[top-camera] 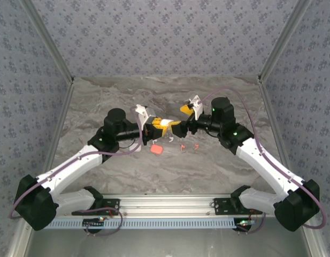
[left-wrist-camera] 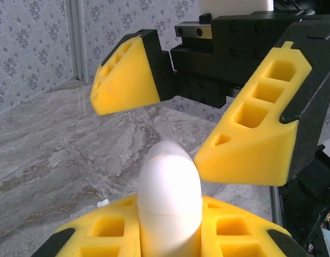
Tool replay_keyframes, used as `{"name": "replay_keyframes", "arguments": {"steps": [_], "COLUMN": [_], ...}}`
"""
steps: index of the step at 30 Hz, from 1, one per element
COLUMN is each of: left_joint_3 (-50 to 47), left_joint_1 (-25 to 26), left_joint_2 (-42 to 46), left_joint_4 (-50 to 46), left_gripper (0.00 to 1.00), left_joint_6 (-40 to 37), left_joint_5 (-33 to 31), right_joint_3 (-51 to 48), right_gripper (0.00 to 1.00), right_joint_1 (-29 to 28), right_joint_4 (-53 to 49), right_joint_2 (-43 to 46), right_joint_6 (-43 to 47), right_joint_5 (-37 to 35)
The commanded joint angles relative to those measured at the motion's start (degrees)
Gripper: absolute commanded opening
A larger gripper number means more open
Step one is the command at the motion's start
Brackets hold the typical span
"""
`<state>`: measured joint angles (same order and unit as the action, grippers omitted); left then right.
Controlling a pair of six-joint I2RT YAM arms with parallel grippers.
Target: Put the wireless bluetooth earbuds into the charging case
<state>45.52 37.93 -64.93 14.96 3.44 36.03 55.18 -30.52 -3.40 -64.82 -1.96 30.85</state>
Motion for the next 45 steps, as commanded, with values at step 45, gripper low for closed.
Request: {"name": "replay_keyframes", "arguments": {"steps": [45], "left_joint_3": [-8.53], "left_joint_1": [0.65], "left_joint_2": [11.83], "left_joint_4": [4.57], "left_gripper": [0.00], "left_joint_6": [-4.22], "left_joint_5": [-3.25], "right_joint_3": [6.32], "right_gripper": [0.99], "right_joint_1": [10.72], "right_joint_4": [-26.22], "right_joint_2": [-10.26], "right_joint_6": [-3.26], "right_joint_5": [-9.95]}}
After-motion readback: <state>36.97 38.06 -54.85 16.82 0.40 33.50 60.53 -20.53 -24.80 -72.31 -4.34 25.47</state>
